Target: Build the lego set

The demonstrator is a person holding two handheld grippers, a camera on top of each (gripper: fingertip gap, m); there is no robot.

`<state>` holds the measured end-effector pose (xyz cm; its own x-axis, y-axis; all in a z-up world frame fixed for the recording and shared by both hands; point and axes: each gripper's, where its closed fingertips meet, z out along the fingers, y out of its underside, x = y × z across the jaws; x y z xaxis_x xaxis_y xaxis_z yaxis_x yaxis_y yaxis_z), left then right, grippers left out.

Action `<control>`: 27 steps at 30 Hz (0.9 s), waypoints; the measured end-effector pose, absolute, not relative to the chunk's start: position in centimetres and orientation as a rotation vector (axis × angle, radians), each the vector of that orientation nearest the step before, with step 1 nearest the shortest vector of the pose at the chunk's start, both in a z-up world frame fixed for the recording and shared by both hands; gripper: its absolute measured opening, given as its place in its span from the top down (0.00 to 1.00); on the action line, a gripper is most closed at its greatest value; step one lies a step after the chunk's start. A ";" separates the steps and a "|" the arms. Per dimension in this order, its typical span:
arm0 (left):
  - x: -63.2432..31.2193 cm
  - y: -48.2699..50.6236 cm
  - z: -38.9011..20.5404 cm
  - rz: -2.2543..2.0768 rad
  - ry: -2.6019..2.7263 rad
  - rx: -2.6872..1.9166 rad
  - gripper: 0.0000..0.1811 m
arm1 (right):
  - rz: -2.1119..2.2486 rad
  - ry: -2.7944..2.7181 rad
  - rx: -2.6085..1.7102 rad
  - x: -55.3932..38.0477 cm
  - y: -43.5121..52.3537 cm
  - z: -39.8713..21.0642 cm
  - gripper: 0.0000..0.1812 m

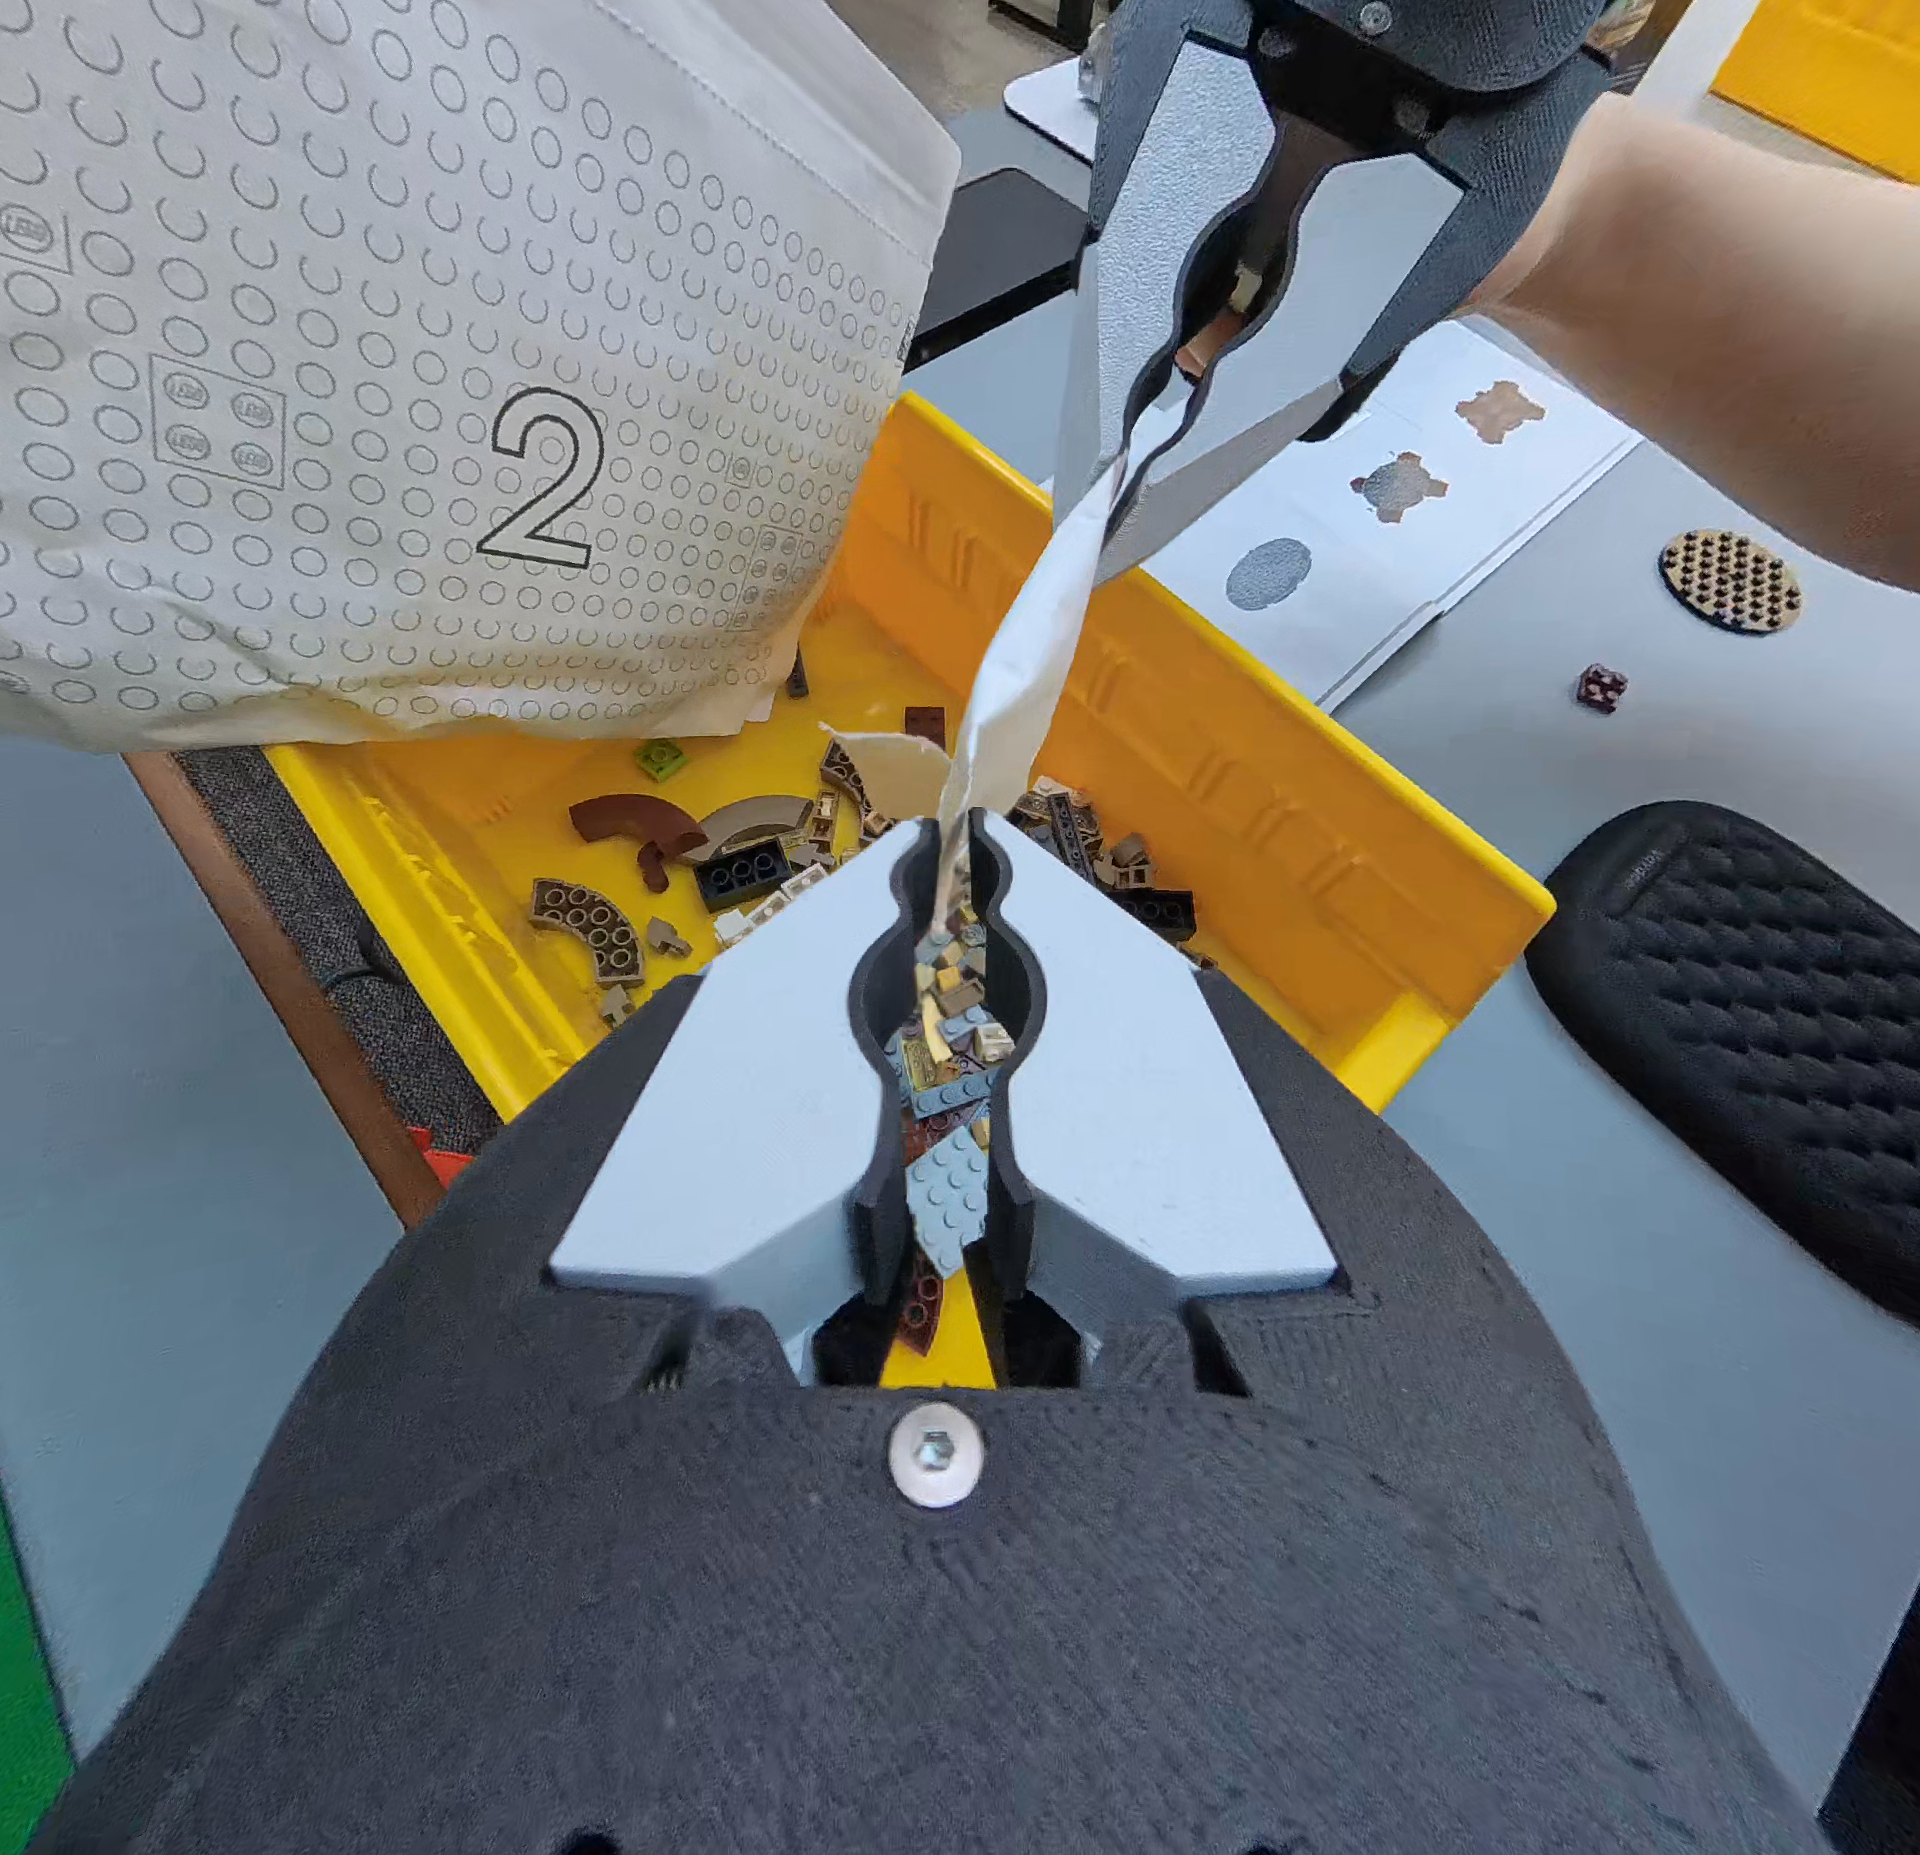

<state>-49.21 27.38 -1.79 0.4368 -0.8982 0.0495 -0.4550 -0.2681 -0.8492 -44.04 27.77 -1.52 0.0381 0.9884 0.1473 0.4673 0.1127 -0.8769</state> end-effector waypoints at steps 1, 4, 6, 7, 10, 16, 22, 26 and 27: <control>-49.2 27.3 -2.0 -0.709 1.147 -1.895 0.94 | 0.789 -1.553 -1.476 -43.9 27.7 -1.5 1.00; -49.3 26.9 -2.6 -0.770 1.143 -1.914 0.91 | 0.820 -1.519 -1.478 -43.1 27.8 -1.2 1.00; -48.8 26.8 -2.6 -0.806 1.146 -1.884 0.89 | 0.864 -1.512 -1.463 -42.9 27.5 -0.7 1.00; -48.4 26.7 -2.5 -0.818 1.163 -1.856 0.89 | 0.871 -1.519 -1.458 -42.9 27.3 -0.6 1.00; -47.8 26.3 -2.8 -0.790 1.271 -1.801 1.00 | 0.856 -1.539 -1.480 -42.9 27.4 -1.0 1.00; -47.9 25.9 -2.1 -0.812 1.265 -1.768 1.00 | 0.896 -1.430 -1.521 -42.9 28.3 -1.6 0.83; -48.2 25.0 -1.2 -0.701 1.373 -1.630 1.00 | 0.785 -1.558 -1.394 -43.2 26.8 -0.6 1.00; -48.1 25.3 -1.8 -0.668 1.418 -1.656 1.00 | 0.671 -1.669 -1.458 -43.8 27.2 -2.9 1.00; -48.4 25.6 -2.0 -0.651 1.421 -1.669 1.00 | 0.636 -1.651 -1.444 -43.5 27.6 -2.6 1.00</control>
